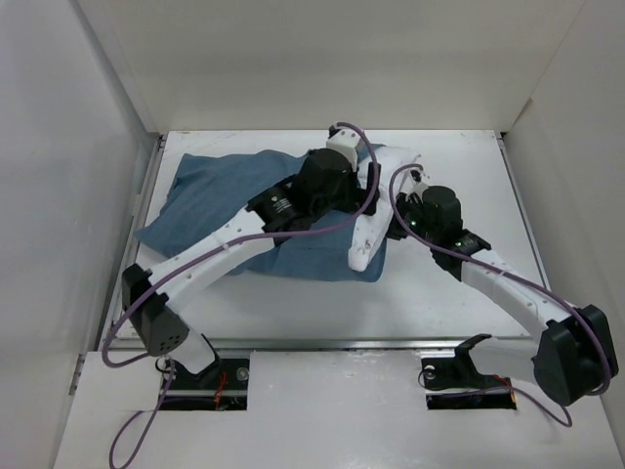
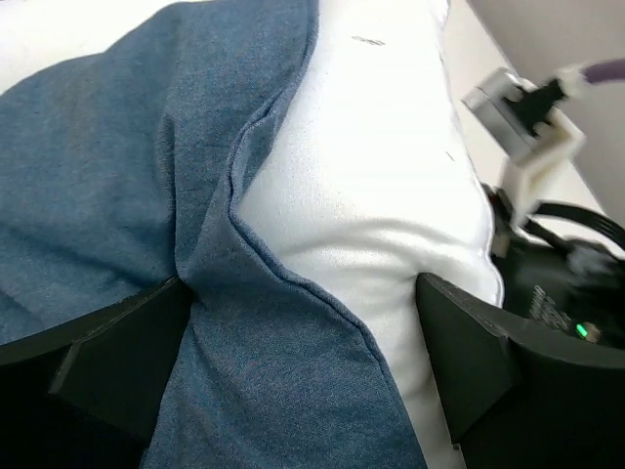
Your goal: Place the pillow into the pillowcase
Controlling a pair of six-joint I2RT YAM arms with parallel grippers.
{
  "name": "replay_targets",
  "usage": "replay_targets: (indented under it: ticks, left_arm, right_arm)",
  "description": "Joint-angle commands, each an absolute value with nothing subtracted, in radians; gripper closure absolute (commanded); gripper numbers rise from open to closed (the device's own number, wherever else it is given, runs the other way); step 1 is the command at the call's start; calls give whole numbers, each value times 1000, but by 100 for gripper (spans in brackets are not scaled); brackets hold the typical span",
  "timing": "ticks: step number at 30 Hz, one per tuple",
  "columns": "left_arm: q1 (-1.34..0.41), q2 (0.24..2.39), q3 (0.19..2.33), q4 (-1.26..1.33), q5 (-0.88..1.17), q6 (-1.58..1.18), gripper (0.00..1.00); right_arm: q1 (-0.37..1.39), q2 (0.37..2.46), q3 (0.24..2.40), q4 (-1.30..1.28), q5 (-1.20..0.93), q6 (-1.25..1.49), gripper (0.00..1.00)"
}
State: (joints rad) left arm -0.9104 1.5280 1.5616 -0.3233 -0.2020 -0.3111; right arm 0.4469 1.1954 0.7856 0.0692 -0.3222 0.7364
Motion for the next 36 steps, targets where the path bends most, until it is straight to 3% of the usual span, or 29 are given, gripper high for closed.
replay_targets:
  ticks: [1, 2, 3, 7, 14, 19, 24, 28, 36]
  left_arm:
    - [-917, 1647, 1534, -436, -268, -302, 2]
    - [-917, 1669, 1534, -436, -268, -314, 7]
    - [-917, 1690, 1520, -436, -268, -314, 35]
    - [-917, 1772, 1497, -497, -374, -347, 100]
    - [-858, 1688, 1255, -512, -486, -408, 100]
    - [-766, 1701, 1065, -535, -499, -508, 100]
    - [-732, 1810, 1061, -575, -521, -571, 100]
    - [-776, 1853, 1225, -635, -520, -572, 100]
    - [-874, 1787, 1941, -586, -344, -226, 100]
  right_arm:
    - [457, 1066, 857, 215, -368, 718, 100]
    - [457, 1055, 871, 204, -368, 709, 100]
    - [457, 1045, 885, 190, -345, 709, 100]
    - [448, 979, 905, 80, -177, 684, 100]
    - [405, 882, 936, -149, 233, 675, 100]
    - [359, 897, 957, -212, 330, 675, 100]
    - [327, 913, 979, -232, 362, 675, 100]
    - [327, 925, 1017, -187, 203, 597, 100]
    - [327, 1120, 1337, -248, 140, 444, 100]
